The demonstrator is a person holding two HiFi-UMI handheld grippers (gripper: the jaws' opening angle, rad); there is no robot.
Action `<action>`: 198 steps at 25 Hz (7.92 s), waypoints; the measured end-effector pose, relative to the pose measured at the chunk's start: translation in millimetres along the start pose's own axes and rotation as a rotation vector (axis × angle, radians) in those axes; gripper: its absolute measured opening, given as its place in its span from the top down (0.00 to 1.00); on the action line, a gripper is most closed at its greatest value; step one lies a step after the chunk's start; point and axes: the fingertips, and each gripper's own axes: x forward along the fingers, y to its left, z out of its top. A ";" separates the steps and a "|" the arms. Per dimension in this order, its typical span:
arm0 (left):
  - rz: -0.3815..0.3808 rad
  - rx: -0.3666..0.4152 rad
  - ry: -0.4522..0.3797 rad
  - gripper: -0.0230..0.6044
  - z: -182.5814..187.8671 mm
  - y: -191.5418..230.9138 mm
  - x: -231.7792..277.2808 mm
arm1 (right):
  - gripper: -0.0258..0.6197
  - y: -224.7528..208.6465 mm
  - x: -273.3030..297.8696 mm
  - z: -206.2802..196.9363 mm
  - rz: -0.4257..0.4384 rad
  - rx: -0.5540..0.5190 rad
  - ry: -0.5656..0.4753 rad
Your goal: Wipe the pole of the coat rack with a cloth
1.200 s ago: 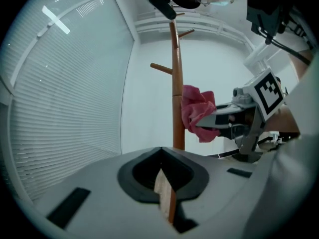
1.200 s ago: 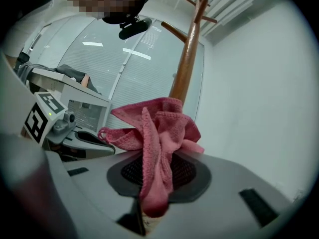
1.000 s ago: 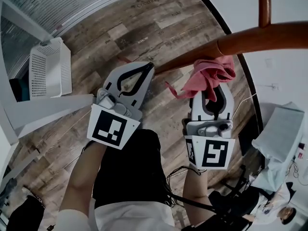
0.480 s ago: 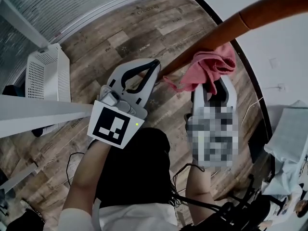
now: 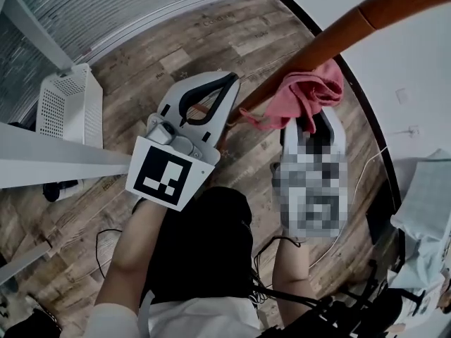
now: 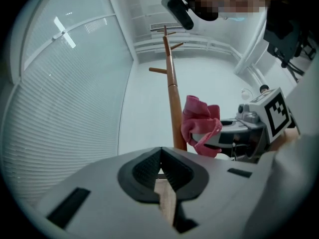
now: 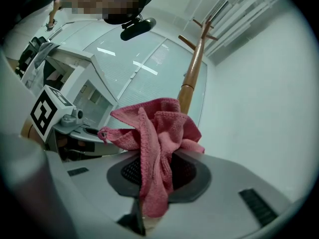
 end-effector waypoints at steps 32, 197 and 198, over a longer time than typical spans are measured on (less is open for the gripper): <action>0.051 -0.190 0.114 0.94 -126.5 -9.9 -12.4 | 0.81 45.6 1.7 -97.3 -0.006 0.045 0.100; 0.135 0.000 0.247 0.94 408.4 -39.8 -51.0 | 0.81 -117.3 -107.0 333.5 0.058 0.219 0.300; 0.135 0.000 0.244 0.94 409.3 -39.2 -51.3 | 0.81 -116.6 -106.8 334.8 0.060 0.215 0.299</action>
